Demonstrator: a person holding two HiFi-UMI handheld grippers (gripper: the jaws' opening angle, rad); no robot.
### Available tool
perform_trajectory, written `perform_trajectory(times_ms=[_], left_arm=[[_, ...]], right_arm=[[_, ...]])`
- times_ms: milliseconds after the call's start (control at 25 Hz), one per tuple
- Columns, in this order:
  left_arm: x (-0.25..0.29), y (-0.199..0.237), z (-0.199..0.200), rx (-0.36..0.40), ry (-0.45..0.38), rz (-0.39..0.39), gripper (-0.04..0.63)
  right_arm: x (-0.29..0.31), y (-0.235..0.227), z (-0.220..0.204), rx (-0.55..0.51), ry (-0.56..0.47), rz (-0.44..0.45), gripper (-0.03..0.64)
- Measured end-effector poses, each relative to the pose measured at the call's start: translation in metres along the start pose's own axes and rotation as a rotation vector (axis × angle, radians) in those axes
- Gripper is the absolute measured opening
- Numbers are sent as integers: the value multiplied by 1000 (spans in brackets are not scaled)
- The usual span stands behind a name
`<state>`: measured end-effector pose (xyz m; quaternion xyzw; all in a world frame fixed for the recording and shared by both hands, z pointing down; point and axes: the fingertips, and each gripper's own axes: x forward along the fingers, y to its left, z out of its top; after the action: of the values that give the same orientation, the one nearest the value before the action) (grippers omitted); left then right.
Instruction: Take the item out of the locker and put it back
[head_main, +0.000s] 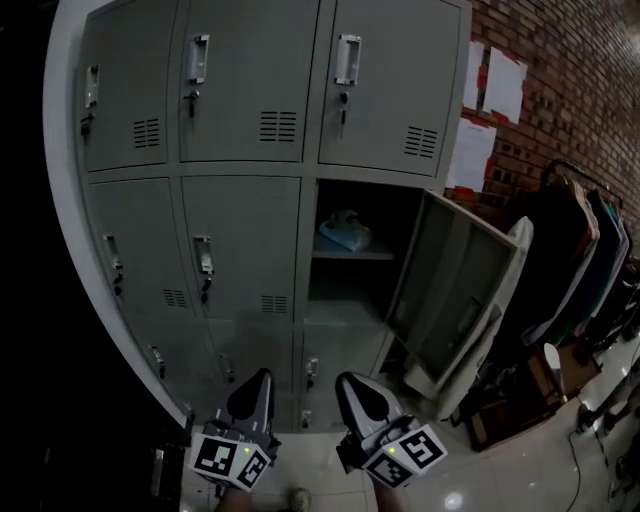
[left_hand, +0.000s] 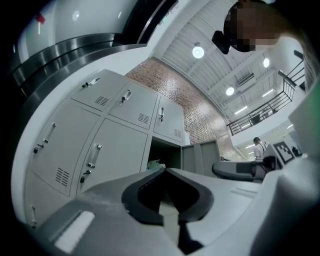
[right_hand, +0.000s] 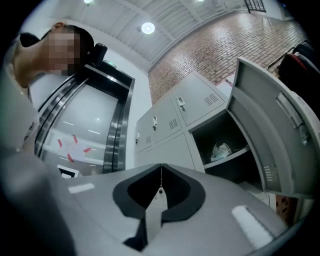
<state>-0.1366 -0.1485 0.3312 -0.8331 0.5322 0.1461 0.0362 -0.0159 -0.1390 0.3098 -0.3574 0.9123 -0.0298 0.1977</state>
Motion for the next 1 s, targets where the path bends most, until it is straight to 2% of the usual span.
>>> perform_trajectory(times_ms=[160, 320, 680, 720, 760, 840, 880, 1000], left_arm=[[53, 20, -2, -33, -20, -46, 5], [90, 28, -10, -66, -1, -79, 4], [154, 36, -19, -77, -24, -71, 5], [159, 36, -19, -74, -29, -70, 4], [163, 37, -19, -72, -32, -70, 3], [169, 39, -23, -67, -28, -67, 5], [170, 41, -26, -68, -24, -61, 4], [177, 51, -35, -80, -13, -35, 5]], right_arm=[[32, -41, 0, -19, 6, -39, 0], [53, -74, -3, -40, 26, -85, 0], [95, -143, 3, -81, 61, -98, 31], [102, -153, 4, -87, 67, -96, 54], [111, -163, 6, -98, 75, -95, 110], [131, -185, 11, -132, 93, -106, 291], [143, -198, 16, -154, 98, -123, 337], [178, -241, 30, -184, 113, -191, 375]])
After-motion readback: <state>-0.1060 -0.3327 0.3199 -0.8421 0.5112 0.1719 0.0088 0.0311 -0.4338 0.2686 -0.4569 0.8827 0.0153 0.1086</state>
